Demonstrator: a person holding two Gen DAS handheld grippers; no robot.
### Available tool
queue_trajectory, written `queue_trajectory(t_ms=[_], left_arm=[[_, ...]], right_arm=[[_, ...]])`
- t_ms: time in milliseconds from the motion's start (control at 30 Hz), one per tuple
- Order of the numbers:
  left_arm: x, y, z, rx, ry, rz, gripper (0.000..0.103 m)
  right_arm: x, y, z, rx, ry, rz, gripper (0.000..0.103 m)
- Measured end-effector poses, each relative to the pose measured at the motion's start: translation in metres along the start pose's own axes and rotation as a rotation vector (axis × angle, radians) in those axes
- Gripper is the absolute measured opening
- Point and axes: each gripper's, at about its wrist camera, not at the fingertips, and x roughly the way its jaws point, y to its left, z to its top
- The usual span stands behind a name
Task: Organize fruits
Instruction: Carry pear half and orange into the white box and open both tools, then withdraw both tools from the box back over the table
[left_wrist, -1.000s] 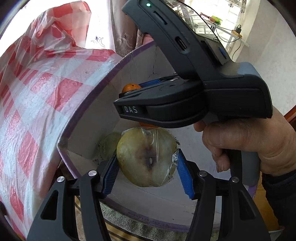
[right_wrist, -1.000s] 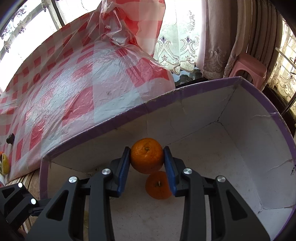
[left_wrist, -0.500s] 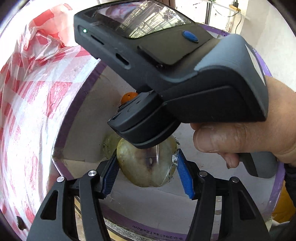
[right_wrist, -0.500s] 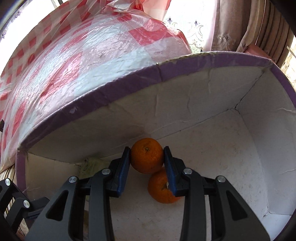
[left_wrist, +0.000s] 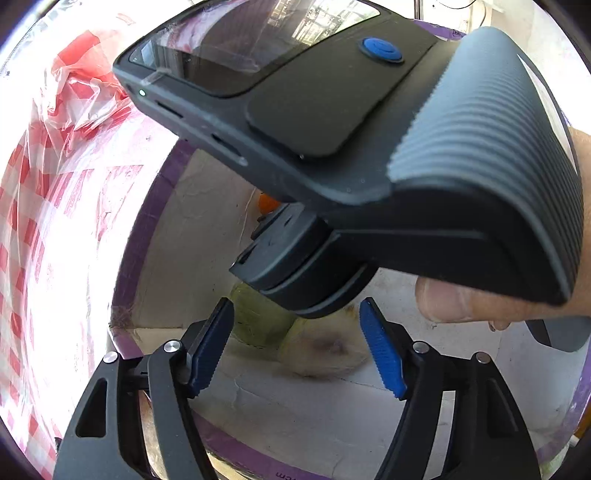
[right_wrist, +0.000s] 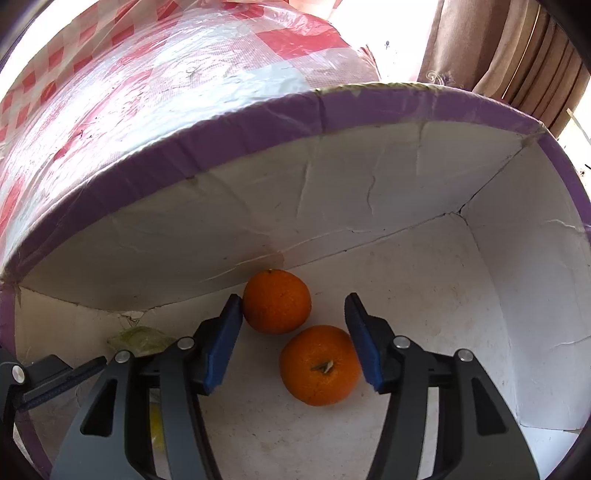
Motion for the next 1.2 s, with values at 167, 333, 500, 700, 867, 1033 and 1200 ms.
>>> queue_trajectory(t_ms=[167,333,500,700,867,1033,1200], left_arm=[[-0.003,0.000,0.002,-0.011,-0.017,-0.014,0.072],[-0.012,0.008,0.000,-0.041,-0.068,-0.035,0.079],[-0.034,0.013,-0.009,-0.082,-0.153,-0.024,0.088],[-0.064,0.039,-0.024,-0.203,-0.264,-0.042,0.088],[-0.092,0.057,-0.042,-0.278,-0.351,-0.010,0.088],[-0.112,0.078,-0.067,-0.360,-0.416,0.030,0.088],[-0.116,0.119,-0.084,-0.455,-0.468,0.069,0.088]], right_arm=[[-0.007,-0.003,0.000,0.015,-0.014,-0.012,0.076],[-0.025,-0.011,0.006,0.081,-0.082,-0.020,0.088],[-0.049,-0.018,0.007,0.136,-0.142,-0.033,0.091],[-0.095,-0.051,0.005,0.202,-0.248,-0.024,0.091],[-0.133,-0.062,0.000,0.295,-0.374,-0.043,0.096],[-0.159,-0.057,-0.006,0.339,-0.457,-0.030,0.097],[-0.171,-0.034,-0.015,0.326,-0.492,0.017,0.097]])
